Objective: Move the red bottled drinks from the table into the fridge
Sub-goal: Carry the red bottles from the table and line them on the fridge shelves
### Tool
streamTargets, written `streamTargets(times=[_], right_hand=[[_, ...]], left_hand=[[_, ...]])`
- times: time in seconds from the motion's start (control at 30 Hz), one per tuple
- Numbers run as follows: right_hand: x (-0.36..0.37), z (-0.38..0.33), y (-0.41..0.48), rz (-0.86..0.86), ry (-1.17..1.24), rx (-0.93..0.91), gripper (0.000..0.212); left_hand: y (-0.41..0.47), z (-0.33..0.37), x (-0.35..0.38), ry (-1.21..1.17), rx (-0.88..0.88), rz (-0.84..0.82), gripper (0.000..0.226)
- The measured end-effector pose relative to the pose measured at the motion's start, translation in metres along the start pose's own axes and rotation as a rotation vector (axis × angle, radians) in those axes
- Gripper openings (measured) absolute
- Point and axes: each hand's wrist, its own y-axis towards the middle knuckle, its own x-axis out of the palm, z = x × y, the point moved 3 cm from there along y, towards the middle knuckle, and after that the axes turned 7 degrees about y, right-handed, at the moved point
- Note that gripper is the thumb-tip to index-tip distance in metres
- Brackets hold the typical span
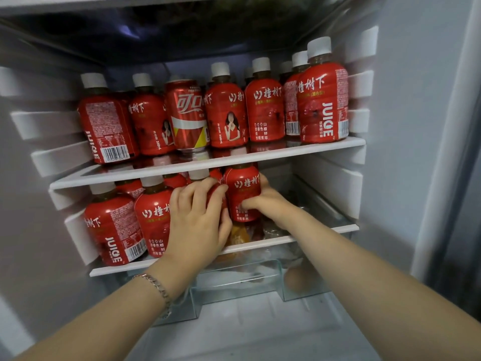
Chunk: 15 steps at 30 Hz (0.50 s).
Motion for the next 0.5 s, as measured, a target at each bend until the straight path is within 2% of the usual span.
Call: streamTargets(times=[0.1,0.17,0.27,0.33,0.5], right_hand=[[-0.005,0.002,0.008,-0.081,0.068,0.071,0.077],[-0.008,0.001,0.013,-0.157,0.085,0.111,0.082],[-0.011,0.001,0.021,-0.234,-0.224,0.109,0.104],[-0.012,0.0,0.021,-0.223,-0.385,0.09,0.11],[-0.013,0.009,0.02,-0.168,-0.397,0.019,0.108]], left_hand=[[-0.001,0.002,0.006,0.026,0.0,0.054,0.034],[-0.002,0.003,0.007,0.034,0.022,0.1,0.033],[-0.003,-0.001,0.008,0.026,0.036,0.144,0.031],[-0.003,-0.004,0.007,0.016,0.048,0.157,0.031],[-0.004,-0.003,0.012,0.025,0.059,0.189,0.029]])
